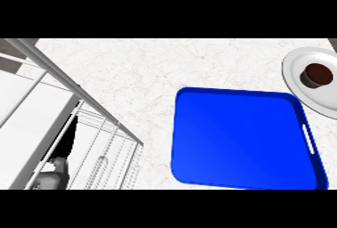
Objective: Pick the cupcake from the tray and place it in the plate
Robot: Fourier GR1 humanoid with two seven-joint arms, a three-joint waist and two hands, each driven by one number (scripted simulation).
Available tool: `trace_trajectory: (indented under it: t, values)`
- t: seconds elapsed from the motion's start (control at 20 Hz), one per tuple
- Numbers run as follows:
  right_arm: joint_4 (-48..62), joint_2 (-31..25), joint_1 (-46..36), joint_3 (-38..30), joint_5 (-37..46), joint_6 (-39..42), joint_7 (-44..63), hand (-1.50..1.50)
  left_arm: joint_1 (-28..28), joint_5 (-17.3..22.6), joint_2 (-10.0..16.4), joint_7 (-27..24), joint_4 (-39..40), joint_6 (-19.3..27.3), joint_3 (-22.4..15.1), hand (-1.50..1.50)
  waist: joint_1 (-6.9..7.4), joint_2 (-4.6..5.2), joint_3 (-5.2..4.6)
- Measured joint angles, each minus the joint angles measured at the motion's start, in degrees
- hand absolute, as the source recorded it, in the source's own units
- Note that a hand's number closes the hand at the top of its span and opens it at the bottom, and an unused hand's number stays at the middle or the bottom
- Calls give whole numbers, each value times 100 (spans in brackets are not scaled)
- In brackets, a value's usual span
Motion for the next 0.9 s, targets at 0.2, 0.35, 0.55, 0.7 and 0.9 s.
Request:
trace_trajectory:
  t: [0.2, 0.35, 0.55, 0.7, 0.9]
  values:
    - [31, -16, 142, 11, 37, -162, -54, -150, -2, -6, -18, 46, -20, -6, 28, 0, -1, 6, -4]
    - [53, -120, 176, -13, 32, -189, -23, -150, -14, -30, -28, 111, -37, -5, 33, 0, 2, 14, -4]
    - [83, -138, 278, -17, 50, -282, -55, -150, -23, -59, -50, 115, -39, -14, 36, 0, 9, 21, 0]
    - [95, -257, 325, -38, 44, -259, -40, -150, -14, -102, -59, 111, -41, -4, 43, 0, 1, 18, -2]
    - [118, -341, 445, -86, 18, -322, -84, -150, -1, -135, -84, 79, -42, 0, 54, 0, -8, 21, 5]
